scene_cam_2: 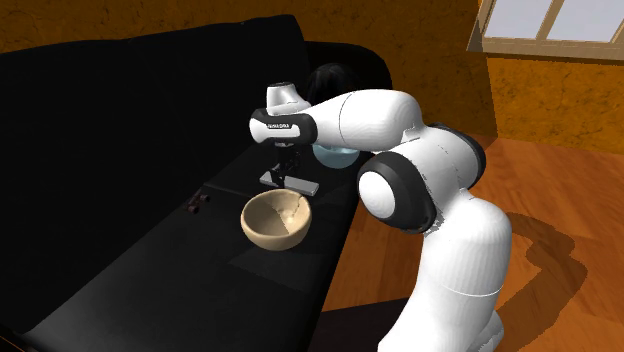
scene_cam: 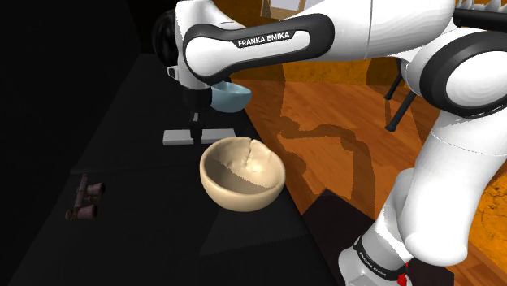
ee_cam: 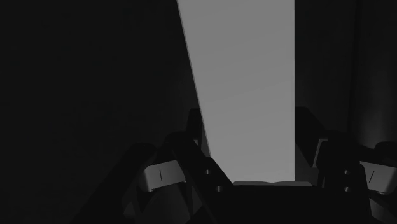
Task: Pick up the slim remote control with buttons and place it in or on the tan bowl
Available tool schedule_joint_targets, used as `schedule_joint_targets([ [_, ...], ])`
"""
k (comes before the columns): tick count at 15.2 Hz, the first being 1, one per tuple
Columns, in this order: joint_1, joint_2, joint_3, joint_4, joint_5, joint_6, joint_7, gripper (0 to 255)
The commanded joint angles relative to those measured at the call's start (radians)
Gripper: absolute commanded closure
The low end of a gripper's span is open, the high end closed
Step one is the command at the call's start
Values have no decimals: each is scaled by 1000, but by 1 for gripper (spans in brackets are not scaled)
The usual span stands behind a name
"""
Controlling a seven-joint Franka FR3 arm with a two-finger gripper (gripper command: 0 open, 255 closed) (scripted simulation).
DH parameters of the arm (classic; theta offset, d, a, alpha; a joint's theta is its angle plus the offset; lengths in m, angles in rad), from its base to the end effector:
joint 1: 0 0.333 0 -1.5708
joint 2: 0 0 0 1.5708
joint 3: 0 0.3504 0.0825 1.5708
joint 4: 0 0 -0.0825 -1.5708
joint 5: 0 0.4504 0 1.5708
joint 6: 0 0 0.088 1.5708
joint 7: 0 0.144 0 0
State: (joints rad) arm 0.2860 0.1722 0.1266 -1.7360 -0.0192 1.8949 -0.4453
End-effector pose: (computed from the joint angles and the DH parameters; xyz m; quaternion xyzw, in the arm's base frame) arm 0.6249 0.2671 0.4485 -0.9084 -0.4180 0.0059 0.0018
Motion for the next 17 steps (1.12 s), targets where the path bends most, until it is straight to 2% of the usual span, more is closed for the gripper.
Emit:
schedule_joint_targets([
  [1, 0, 1, 0, -1, 0, 0, 0, 255],
  [17, 1, -7, 1, 191, 2, -199, -1, 255],
])
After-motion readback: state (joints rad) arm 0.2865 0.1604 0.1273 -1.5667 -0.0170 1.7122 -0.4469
